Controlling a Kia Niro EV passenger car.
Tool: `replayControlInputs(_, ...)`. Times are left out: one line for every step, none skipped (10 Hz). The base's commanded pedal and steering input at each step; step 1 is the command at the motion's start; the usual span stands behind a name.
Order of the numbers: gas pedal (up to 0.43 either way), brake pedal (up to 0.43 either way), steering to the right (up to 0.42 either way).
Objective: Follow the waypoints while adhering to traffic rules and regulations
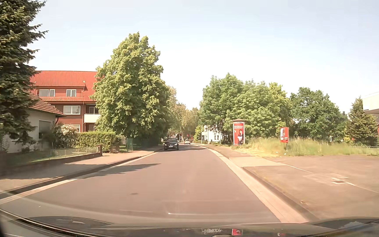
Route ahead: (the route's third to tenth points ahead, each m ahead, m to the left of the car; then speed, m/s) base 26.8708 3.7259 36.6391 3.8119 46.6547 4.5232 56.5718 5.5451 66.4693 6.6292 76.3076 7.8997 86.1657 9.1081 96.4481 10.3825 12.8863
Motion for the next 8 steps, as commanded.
replayControlInputs(0.169, 0.0, -0.007)
replayControlInputs(0.169, 0.0, -0.007)
replayControlInputs(0.169, 0.0, -0.007)
replayControlInputs(0.169, 0.0, -0.007)
replayControlInputs(0.169, 0.0, -0.007)
replayControlInputs(0.157, 0.0, -0.008)
replayControlInputs(0.157, 0.0, -0.007)
replayControlInputs(0.157, 0.0, -0.008)
